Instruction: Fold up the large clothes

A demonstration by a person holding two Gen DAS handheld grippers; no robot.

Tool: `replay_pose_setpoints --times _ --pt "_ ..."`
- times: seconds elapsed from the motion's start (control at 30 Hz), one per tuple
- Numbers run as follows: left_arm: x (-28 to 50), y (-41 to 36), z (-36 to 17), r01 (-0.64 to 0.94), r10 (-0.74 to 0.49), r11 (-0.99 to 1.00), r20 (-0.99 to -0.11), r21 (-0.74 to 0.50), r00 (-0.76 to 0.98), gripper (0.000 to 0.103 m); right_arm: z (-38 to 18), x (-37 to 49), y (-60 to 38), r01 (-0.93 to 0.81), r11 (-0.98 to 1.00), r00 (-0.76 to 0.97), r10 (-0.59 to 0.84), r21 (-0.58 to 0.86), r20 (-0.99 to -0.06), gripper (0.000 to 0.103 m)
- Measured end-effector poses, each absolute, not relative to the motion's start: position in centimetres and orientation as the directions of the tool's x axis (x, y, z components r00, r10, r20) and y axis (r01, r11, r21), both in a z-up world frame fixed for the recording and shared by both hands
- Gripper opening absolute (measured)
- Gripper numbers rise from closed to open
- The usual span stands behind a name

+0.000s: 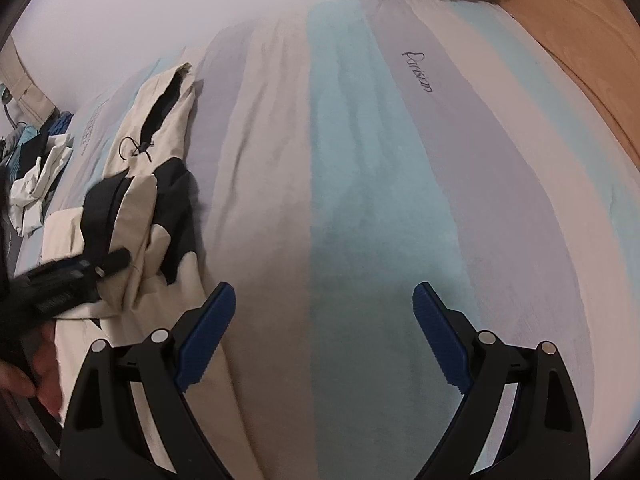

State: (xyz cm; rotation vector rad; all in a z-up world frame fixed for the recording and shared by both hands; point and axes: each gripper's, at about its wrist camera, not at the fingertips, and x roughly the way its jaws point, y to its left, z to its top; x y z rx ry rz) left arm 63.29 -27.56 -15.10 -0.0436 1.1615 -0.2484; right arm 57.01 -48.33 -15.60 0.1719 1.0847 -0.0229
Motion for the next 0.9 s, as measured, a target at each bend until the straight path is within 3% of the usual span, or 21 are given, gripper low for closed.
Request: replay_pose_setpoints --times 0.07,0.4,0.53,0.6,0.9 --pt "63.0 -28.1 -14.5 0.182 -0.244 0.965 -0.892 -0.186 0.381 0.080 -15.8 56.8 -48.9 0.102 0.987 0.465 0.060 0.121 -0.883 0.087" --pt "62.4 -32.6 -15.0 0.260 -0.415 0.902 -0.861 -0.346 0.293 0.085 -15.6 55.2 -52.2 0.134 0.986 0.464 0.030 0.104 -0.885 0.087" --pt "61.5 -34.1 -15.3 0.307 -0.406 0.896 -0.873 -0.321 0.270 0.086 -15.1 54.9 -52.6 0.127 0.986 0.471 0.032 0.104 -0.882 0.087" --pt "61.3 -33.7 -14.9 0.317 -0.407 0.893 -0.873 -0.318 0.269 0.092 -14.8 55.1 -52.2 0.118 0.988 0.475 0.036 0.104 -0.879 0.087" --pt "62.3 -24.3 -11.3 0.296 -0.284 0.938 -0.889 -0.180 0.360 0.097 -13.0 59.1 -44.5 -0.022 0.992 0.510 0.117 0.123 -0.852 0.087"
